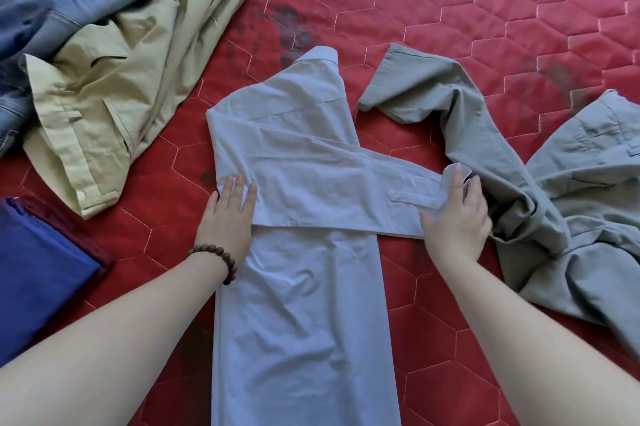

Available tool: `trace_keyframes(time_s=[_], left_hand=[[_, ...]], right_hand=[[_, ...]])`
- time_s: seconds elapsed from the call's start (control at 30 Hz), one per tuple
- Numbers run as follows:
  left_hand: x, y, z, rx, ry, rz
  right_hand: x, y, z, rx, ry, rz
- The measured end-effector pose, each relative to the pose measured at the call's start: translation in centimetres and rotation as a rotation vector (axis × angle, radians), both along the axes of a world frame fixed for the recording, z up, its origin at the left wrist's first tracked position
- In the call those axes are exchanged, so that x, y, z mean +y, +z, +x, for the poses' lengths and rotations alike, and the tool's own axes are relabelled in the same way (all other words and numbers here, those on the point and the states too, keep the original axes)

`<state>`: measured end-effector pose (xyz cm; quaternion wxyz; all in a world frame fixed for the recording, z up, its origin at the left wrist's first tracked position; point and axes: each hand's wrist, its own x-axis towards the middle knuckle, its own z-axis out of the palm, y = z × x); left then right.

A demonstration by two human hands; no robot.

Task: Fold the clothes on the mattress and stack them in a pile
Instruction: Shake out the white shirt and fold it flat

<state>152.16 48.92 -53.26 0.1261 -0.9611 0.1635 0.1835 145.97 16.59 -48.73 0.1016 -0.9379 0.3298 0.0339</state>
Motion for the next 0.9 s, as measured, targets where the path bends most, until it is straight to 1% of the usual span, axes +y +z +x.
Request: trace_keyframes(time_s=[0.03,0.1,0.17,0.23,0.3,0.37,0.43,0.5,0.57,0.73,0.8,0.83,0.9], left_hand=[[0.0,-0.1,0.0,-0.004,0.000,-0.004],[0.1,-0.4,0.1,-0.016,0.004,-0.022],[0.1,-0.6,0.1,-0.027,0.007,-0.033],[0.2,-0.7,0.0,-0.038,0.028,-0.069],[0.2,-0.8,0.0,-0.054,0.076,-0.138],[0.2,-0.9,0.3,-0.068,0.102,-0.173],[0.3,-1.1,0.4,-0.094,0.091,-0.198],[0.4,-1.4,0.4,-0.135,0.061,-0.251],[0.8,-1.9,0.3,-0.179,0.026,-0.286],[1.7,-1.9,-0.2,-0.283,-0.055,-0.352],[2.1,-1.7,-0.4,-0.269,-0.113,-0.383],[2.3,-1.5,-0.5,-0.234,-0.127,-0.428],[2.4,-1.2,-0.5,-0.161,-0.087,-0.579]], right_hand=[[-0.6,-0.1,0.3,0.050,0.045,-0.068],[-1.7,0.0,0.6,0.083,0.079,-0.170],[-1.8,0.1,0.7,0.045,0.072,-0.226],[-0.4,0.3,1.1,-0.018,0.176,-0.240],[2.2,0.2,2.1,-0.083,0.403,-0.142],[5.2,-0.6,3.9,-0.039,0.587,0.002],[7.8,-1.6,6.4,0.020,0.677,0.113],[9.8,-2.6,9.2,0.032,0.698,0.175],[11.4,-3.6,12.0,0.039,0.696,0.176],[12.2,-4.3,16.5,0.061,0.648,-0.002],[11.6,-4.1,17.0,0.122,0.640,-0.032],[11.3,-4.0,17.0,0.155,0.628,-0.059],[10.5,-4.1,16.7,0.132,0.572,-0.051]])
